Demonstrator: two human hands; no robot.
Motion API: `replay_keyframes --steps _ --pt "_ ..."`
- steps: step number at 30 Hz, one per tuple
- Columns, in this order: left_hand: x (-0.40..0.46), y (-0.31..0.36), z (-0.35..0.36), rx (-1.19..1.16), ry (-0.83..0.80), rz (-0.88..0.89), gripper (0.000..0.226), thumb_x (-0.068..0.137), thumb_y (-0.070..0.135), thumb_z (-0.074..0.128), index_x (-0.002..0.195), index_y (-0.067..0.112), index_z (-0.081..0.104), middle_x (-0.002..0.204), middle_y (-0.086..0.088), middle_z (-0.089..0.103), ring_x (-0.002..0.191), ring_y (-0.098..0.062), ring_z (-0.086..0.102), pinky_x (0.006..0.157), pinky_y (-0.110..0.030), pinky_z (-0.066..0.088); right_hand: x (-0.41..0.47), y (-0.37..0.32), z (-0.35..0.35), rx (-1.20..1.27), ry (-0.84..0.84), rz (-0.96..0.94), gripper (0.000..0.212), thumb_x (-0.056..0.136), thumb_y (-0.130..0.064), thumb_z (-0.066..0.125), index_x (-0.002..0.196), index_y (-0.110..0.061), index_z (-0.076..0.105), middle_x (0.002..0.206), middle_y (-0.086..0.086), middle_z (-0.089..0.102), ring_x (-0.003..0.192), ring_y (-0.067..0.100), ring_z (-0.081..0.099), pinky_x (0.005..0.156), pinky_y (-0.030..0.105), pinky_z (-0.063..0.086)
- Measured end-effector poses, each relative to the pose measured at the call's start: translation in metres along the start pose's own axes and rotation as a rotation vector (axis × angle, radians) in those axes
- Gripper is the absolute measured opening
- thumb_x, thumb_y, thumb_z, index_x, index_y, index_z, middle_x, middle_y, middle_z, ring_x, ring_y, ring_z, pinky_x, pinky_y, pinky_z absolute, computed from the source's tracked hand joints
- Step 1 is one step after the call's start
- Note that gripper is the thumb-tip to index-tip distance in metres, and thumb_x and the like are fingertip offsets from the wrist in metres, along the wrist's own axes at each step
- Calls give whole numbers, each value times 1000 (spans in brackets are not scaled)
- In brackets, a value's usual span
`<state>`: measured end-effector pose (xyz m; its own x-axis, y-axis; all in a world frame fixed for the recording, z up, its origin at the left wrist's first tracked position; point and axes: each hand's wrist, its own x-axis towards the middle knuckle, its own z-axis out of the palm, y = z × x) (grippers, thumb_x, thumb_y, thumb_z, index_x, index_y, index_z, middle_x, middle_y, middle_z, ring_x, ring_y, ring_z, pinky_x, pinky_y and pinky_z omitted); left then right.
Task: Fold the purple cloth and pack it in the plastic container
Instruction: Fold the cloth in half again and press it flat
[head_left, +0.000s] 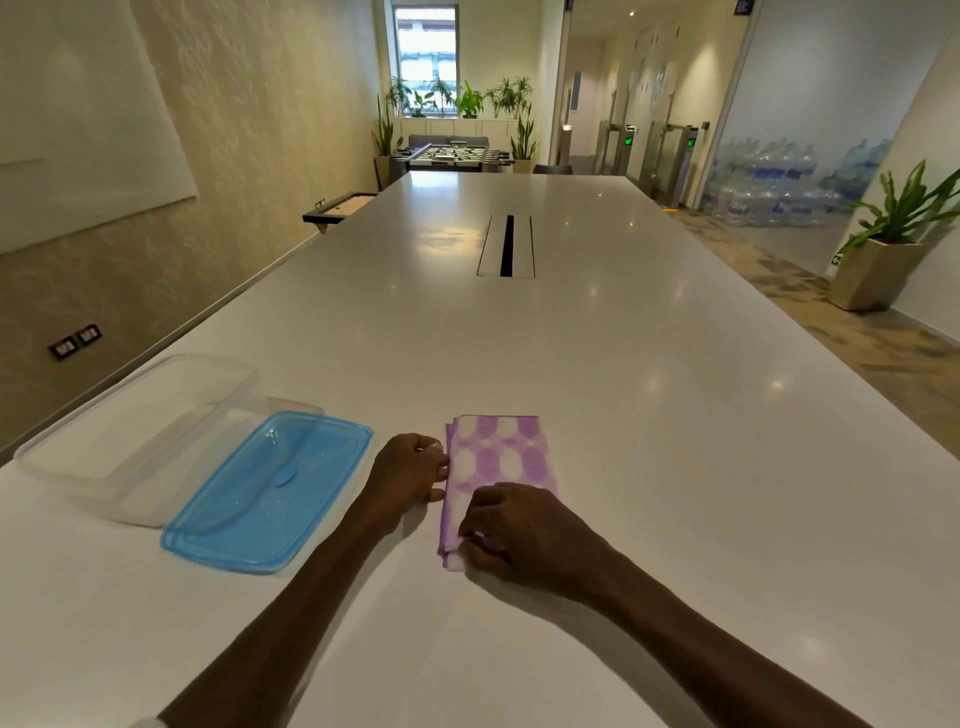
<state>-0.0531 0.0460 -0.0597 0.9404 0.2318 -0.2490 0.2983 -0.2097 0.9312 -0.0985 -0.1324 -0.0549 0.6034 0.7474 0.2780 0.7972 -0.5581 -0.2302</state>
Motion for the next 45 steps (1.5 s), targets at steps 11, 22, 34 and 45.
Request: replay_keyframes --steps 11,22,34,45 --pt "3 15 -2 211 -54 -99 57 80 65 59 83 8 64 78 -15 75 71 -27 74 74 -43 63 -6 -10 -3 72 416 263 20 93 -27 56 82 -14 66 79 -1 66 68 14 56 57 34 49" --pt "16 14 4 5 -176 -57 40 83 38 71 101 3 66 87 -16 76 65 -20 71 60 -29 58 -13 -14 -5 67 532 227 11 90 -20 60 85 -13 65 82 1 66 71 19 58 57 37 49" --pt "29 8 11 -325 -130 26 27 87 2 64 114 6 65 113 -20 67 95 -30 67 80 -39 59 -27 -8 1 -21 493 72 13 88 -20 59 83 -11 66 87 3 67 73 20 58 61 37 47" --pt "38 -2 26 15 123 268 17 83 10 71 99 14 74 100 -3 73 89 -19 68 79 -30 55 -29 -14 27 -225 230 -36 23 96 -27 52 83 -13 65 91 3 67 75 22 57 60 35 46"
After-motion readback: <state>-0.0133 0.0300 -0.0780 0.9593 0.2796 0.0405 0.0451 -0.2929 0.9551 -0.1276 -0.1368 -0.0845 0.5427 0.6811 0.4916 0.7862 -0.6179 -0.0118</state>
